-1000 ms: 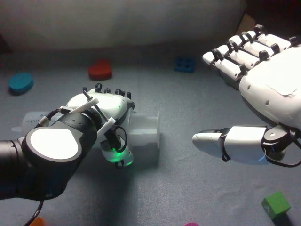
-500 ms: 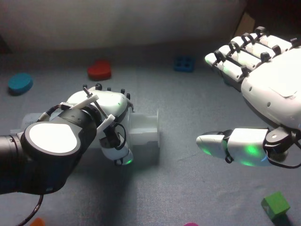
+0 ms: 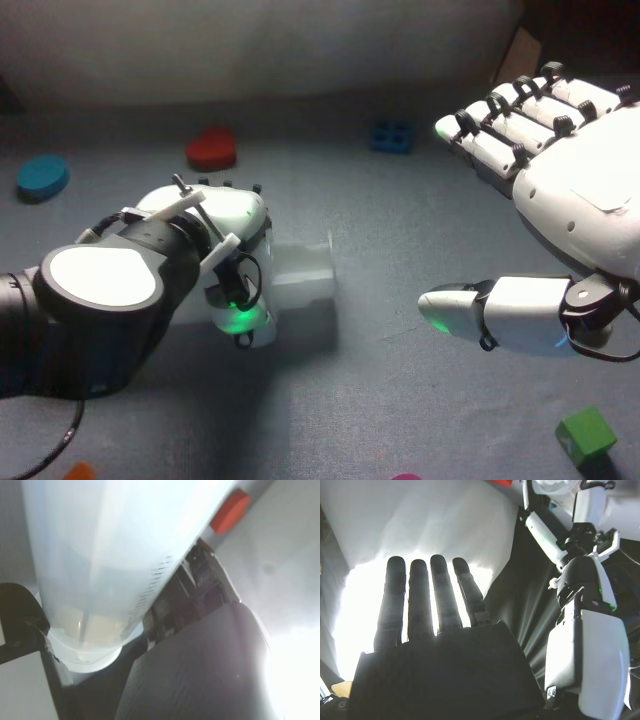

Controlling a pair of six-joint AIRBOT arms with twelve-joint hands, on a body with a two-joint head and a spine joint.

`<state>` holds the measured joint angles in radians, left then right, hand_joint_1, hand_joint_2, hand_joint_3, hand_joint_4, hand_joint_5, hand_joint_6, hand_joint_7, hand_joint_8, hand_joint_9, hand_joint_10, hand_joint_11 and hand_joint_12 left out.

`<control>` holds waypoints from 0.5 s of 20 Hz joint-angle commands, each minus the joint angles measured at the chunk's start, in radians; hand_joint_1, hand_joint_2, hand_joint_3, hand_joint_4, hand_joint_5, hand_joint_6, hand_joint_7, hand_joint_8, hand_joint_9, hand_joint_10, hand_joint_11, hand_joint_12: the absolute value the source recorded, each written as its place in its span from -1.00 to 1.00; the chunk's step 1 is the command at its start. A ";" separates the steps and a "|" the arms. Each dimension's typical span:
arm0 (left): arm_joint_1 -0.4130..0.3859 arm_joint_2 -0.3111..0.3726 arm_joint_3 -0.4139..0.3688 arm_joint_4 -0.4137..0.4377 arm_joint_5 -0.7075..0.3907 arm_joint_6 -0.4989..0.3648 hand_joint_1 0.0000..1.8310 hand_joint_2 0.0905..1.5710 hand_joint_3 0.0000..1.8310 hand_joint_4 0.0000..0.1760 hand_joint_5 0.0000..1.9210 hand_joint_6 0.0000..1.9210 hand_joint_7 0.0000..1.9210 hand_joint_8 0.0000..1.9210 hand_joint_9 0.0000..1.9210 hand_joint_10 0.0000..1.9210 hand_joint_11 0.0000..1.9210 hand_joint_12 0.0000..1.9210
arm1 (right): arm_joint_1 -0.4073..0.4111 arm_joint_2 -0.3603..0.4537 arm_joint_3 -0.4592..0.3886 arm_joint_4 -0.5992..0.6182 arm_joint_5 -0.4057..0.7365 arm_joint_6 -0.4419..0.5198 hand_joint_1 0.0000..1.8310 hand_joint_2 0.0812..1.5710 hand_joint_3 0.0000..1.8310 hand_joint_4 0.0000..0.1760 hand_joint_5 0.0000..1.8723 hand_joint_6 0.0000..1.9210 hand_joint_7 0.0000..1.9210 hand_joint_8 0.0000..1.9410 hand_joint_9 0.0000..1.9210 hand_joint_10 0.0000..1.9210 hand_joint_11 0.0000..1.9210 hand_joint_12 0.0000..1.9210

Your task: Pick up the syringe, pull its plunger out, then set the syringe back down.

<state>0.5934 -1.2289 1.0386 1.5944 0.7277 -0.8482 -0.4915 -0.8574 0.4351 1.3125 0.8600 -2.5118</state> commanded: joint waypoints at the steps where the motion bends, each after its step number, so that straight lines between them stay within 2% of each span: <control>1: -0.002 0.008 0.005 0.073 0.047 0.006 0.47 0.51 -1.00 -1.00 -0.19 0.31 -0.15 0.28 -0.29 0.55 -0.49 0.44 | 0.005 -0.002 -0.001 -0.080 0.045 0.002 -0.93 0.23 -1.00 -1.00 -0.99 -1.00 -0.98 -1.00 -1.00 -1.00 -1.00 -0.86; 3: 0.004 0.008 0.005 0.073 0.047 -0.001 0.47 0.50 -1.00 -1.00 -0.16 0.30 -0.15 0.27 -0.28 0.54 -0.45 0.48 | 0.003 -0.002 -0.001 -0.080 0.045 0.000 -0.90 0.22 -1.00 -1.00 -0.99 -1.00 -0.98 -1.00 -1.00 -1.00 -1.00 -0.90; 6: 0.002 0.008 -0.007 0.073 0.044 -0.004 0.47 0.50 -1.00 -1.00 -0.14 0.28 -0.17 0.28 -0.28 0.54 -0.45 0.49 | -0.006 -0.002 -0.001 -0.080 0.045 -0.001 -0.89 0.22 -1.00 -1.00 -0.96 -1.00 -0.97 -1.00 -0.99 -1.00 -1.00 -0.76; 10: -0.057 0.026 -0.017 0.089 0.014 -0.002 0.47 0.50 -1.00 -1.00 -0.13 0.27 -0.17 0.30 -0.29 0.55 -0.46 0.47 | -0.012 -0.002 -0.001 -0.080 0.046 -0.001 -0.87 0.21 -1.00 -1.00 -0.97 -1.00 -0.97 -1.00 -0.99 -1.00 -1.00 -0.73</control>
<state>0.5400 -1.2060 1.0180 1.6009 0.6964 -0.8547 -0.5095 -0.8577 0.4351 1.3140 0.8600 -2.5137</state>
